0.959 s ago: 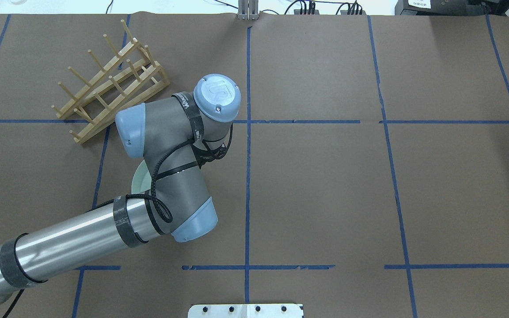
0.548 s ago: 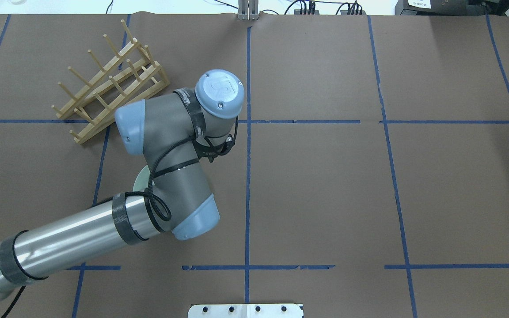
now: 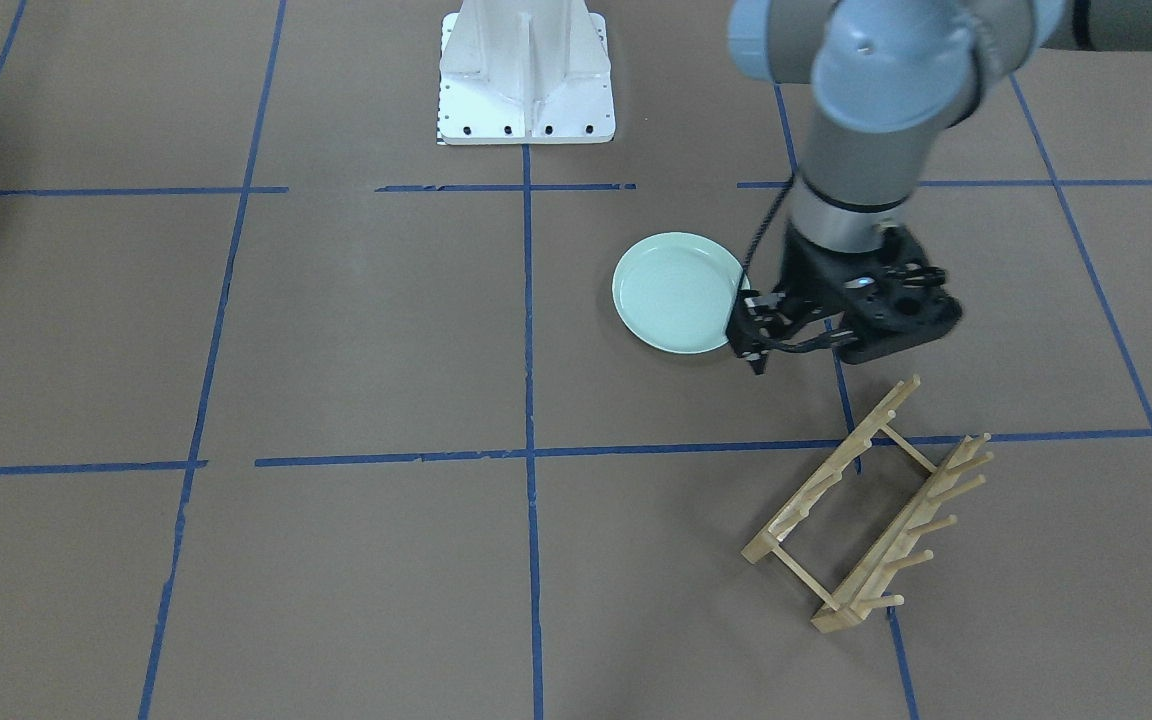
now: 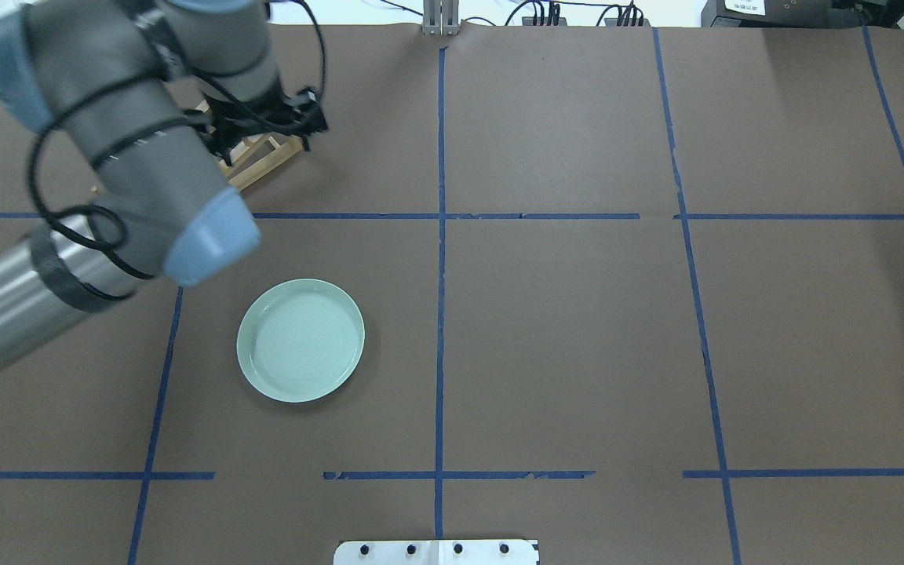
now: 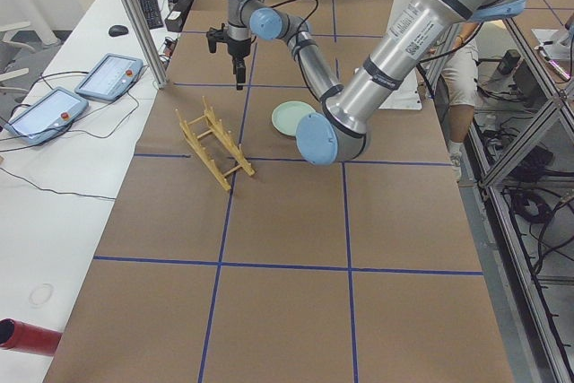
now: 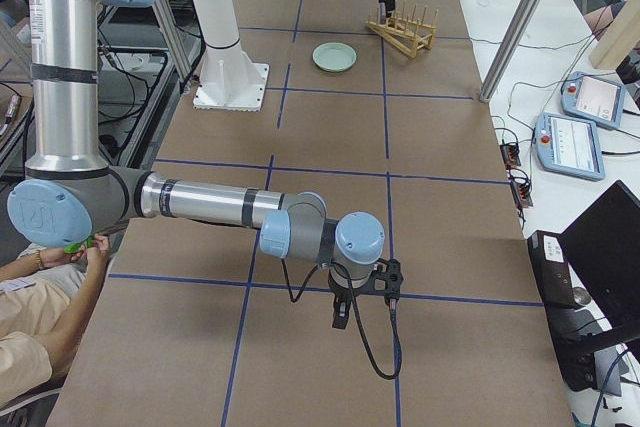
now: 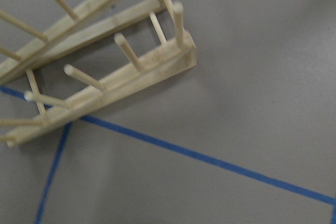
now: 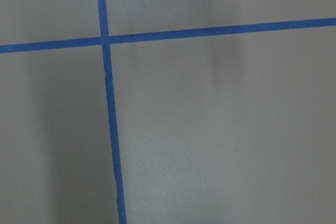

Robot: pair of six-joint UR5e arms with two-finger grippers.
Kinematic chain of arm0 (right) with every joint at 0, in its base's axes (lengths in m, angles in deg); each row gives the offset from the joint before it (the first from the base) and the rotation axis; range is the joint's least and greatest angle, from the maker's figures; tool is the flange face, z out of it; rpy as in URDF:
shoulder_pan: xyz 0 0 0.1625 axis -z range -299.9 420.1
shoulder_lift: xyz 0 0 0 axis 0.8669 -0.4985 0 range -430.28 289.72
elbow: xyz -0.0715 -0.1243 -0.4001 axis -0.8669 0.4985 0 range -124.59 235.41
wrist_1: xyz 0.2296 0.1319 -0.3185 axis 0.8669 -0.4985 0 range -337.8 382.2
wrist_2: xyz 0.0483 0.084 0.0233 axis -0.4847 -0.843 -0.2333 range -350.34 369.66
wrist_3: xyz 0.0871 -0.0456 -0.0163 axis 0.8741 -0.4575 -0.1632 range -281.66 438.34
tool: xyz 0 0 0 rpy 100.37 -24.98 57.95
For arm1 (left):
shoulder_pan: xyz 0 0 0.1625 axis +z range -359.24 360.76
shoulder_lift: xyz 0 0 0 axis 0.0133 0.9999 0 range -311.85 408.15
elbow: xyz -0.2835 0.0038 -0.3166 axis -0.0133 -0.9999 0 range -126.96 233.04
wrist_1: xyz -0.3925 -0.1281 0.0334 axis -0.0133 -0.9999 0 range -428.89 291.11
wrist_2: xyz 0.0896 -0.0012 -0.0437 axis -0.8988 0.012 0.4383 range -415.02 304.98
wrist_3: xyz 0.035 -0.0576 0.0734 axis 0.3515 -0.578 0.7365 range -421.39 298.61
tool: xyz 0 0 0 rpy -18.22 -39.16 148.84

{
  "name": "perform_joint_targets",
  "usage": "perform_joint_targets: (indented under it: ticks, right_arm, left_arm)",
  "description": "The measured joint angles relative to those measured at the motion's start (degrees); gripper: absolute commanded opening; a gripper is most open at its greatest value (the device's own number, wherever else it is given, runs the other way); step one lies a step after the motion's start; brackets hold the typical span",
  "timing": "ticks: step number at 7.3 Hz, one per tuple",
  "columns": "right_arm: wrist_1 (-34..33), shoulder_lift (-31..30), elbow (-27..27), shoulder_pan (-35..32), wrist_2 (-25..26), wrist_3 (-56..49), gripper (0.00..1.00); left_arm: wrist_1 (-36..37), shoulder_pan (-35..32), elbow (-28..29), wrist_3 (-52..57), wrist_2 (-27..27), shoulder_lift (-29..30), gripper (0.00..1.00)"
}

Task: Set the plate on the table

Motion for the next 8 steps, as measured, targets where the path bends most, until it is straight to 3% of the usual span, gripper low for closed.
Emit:
perform_joint_targets:
  ticks: [3,5,6,8]
  right_arm:
    - [0.0,0.0,0.1,0.0,0.0,0.0,1.00]
    - [0.0,0.0,0.0,0.0,0.0,0.0,1.00]
    - [0.0,0.0,0.0,0.0,0.0,0.0,1.00]
    - [0.0,0.0,0.0,0.0,0.0,0.0,1.00]
  left_arm:
    - [-17.1,-17.6,-2.4,27.4,12.6,-25.3,1.00]
    - [-21.4,-29.0,-0.5,49.5,14.5,-38.2,1.00]
    - [-20.8,-34.1,1.4,57.4,14.7,-41.2,1.00]
    - [-13.2,-38.6,3.5,63.1,15.0,-41.6,1.00]
